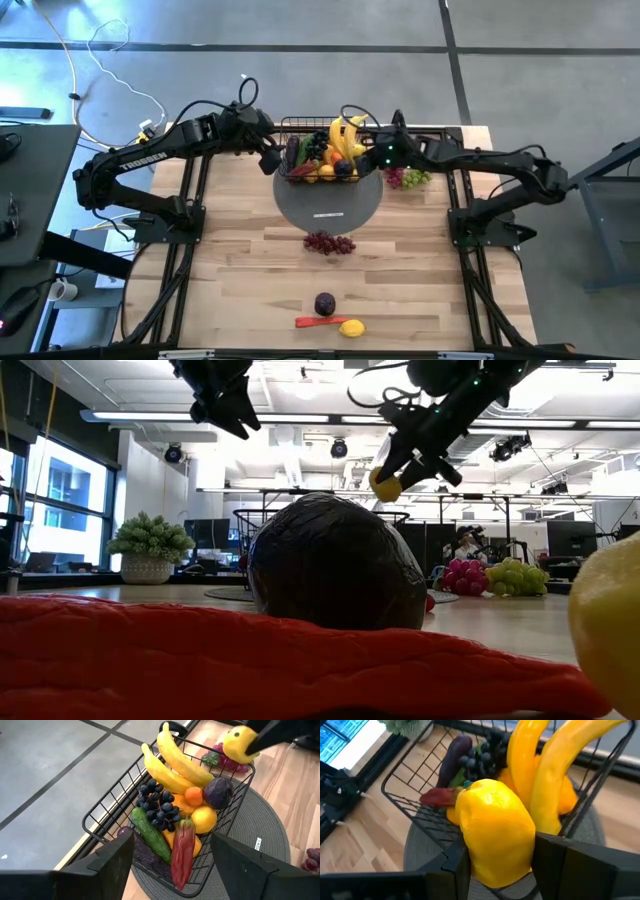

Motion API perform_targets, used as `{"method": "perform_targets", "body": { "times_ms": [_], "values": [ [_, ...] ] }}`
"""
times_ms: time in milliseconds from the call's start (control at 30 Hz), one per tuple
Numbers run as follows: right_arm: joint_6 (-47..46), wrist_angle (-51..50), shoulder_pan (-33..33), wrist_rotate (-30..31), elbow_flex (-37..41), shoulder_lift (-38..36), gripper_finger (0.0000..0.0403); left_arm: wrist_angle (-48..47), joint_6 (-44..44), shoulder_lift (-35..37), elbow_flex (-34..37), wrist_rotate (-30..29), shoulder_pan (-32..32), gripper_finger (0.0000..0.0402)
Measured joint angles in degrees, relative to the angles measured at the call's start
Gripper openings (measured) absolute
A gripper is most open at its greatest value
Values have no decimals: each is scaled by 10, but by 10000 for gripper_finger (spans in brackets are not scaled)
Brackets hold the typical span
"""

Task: Build produce basket
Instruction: Put the top yellow lemon into the black wire basket

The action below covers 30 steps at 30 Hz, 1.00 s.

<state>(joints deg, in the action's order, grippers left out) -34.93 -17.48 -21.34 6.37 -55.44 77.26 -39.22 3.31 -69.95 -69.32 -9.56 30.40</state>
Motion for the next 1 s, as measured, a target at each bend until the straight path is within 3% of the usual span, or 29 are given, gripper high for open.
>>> {"method": "perform_targets", "body": {
  "times_ms": [267,1000],
  "values": [
    [-42,2,3,-14,0,38,148,-8,1,0,0,0,0,255],
    [9,15,-2,-11,0,73,251,-11,-5,0,0,-11,0,255]
  ]
}}
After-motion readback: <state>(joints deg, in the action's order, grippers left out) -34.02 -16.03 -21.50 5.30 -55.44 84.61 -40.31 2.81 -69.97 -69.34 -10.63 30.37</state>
